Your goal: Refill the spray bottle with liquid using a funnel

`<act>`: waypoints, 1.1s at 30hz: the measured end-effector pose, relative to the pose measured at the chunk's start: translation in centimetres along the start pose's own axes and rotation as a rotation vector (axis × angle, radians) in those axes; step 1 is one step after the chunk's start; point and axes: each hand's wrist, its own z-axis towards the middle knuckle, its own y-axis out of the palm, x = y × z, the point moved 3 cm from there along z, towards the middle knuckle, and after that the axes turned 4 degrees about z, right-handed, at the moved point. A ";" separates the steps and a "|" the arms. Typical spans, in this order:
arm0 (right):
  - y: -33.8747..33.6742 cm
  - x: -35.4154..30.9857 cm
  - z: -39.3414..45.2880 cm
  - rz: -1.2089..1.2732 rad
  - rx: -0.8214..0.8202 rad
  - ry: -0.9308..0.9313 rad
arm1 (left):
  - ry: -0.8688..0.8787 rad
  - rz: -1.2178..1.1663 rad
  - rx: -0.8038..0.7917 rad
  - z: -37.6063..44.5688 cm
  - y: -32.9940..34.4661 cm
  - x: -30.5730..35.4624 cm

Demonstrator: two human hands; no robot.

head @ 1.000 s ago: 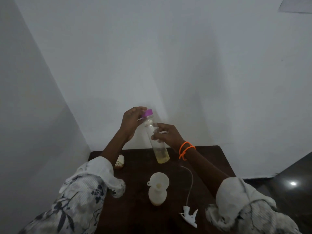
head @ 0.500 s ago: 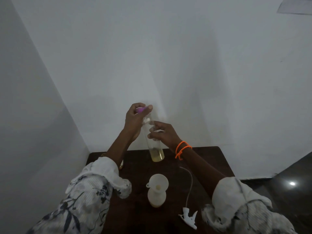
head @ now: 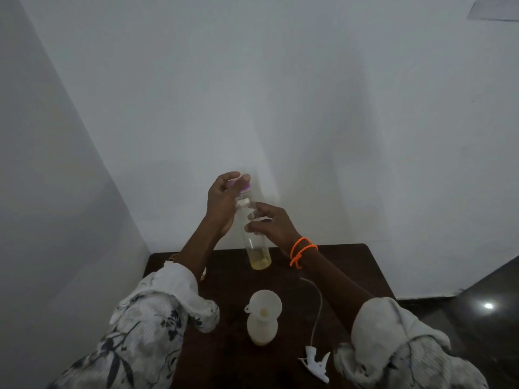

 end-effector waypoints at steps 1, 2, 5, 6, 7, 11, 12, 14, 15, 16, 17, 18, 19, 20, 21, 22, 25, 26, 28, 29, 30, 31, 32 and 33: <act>0.0 0.0 0.0 0.000 -0.003 0.000 | 0.011 -0.012 0.004 0.0 -0.1 -0.1; 0.0 0.0 0.0 0.003 -0.005 0.005 | 0.019 -0.017 0.005 -0.1 -0.2 -0.2; 0.0 0.5 -0.2 -0.002 -0.012 0.029 | 0.014 0.027 -0.005 -0.3 -0.6 -0.1; 0.0 0.6 -0.3 -0.002 -0.013 0.032 | 0.013 0.042 -0.021 -0.3 -0.6 0.0; 0.0 0.8 -0.3 0.000 -0.012 0.036 | 0.018 0.073 -0.034 -0.4 -0.5 0.1; 0.1 0.9 -0.4 -0.024 0.003 0.037 | 0.090 0.269 -0.034 -0.4 -0.3 0.3; 0.0 0.9 -0.4 -0.036 0.009 0.034 | 0.112 0.286 -0.043 -0.4 -0.4 0.3; -0.3 1.0 -0.4 -0.028 0.006 0.035 | 0.119 0.306 -0.087 -0.3 -1.0 0.6; -0.5 1.1 -0.4 -0.013 -0.008 0.045 | 0.108 0.310 -0.122 -0.2 -1.2 0.7; -0.7 1.2 -0.5 0.008 -0.032 0.059 | 0.093 0.315 -0.155 -0.1 -1.4 0.9; -0.7 1.3 -0.6 0.028 -0.059 0.073 | 0.080 0.325 -0.186 -0.1 -1.5 0.9; -0.7 1.5 -0.7 0.045 -0.078 0.083 | 0.068 0.331 -0.210 -0.2 -1.4 1.0; -0.6 1.7 -0.7 0.045 -0.081 0.086 | 0.058 0.335 -0.218 -0.2 -1.3 0.9; -0.5 1.8 -0.7 0.033 -0.073 0.084 | 0.053 0.340 -0.211 -0.3 -1.1 0.8; -0.3 1.9 -0.6 0.004 -0.052 0.079 | 0.055 0.351 -0.191 -0.3 -1.0 0.7; -0.1 2.0 -0.5 -0.047 -0.018 0.065 | 0.065 0.372 -0.163 -0.2 -0.9 0.5; 0.5 2.1 -0.1 -0.302 0.116 -0.031 | 0.144 0.511 -0.059 0.1 -0.5 0.0; 0.7 2.2 0.1 -0.350 0.149 -0.063 | 0.183 0.576 -0.016 0.1 -0.3 -0.1; 1.1 2.1 0.4 -0.367 0.172 -0.092 | 0.249 0.665 0.067 0.1 0.0 0.0; 1.2 1.9 0.5 -0.350 0.165 -0.085 | 0.266 0.677 0.093 0.2 0.0 0.1; 1.1 1.7 0.6 -0.308 0.144 -0.069 | 0.263 0.664 0.098 0.3 0.0 0.4; 0.8 1.5 0.7 -0.237 0.106 -0.036 | 0.241 0.620 0.082 0.4 -0.1 0.6; 0.6 1.3 0.7 -0.139 0.051 -0.005 | 0.208 0.562 0.046 0.5 -0.2 0.9; 0.4 1.1 0.5 -0.039 -0.014 0.028 | 0.183 0.503 -0.004 0.5 -0.2 1.2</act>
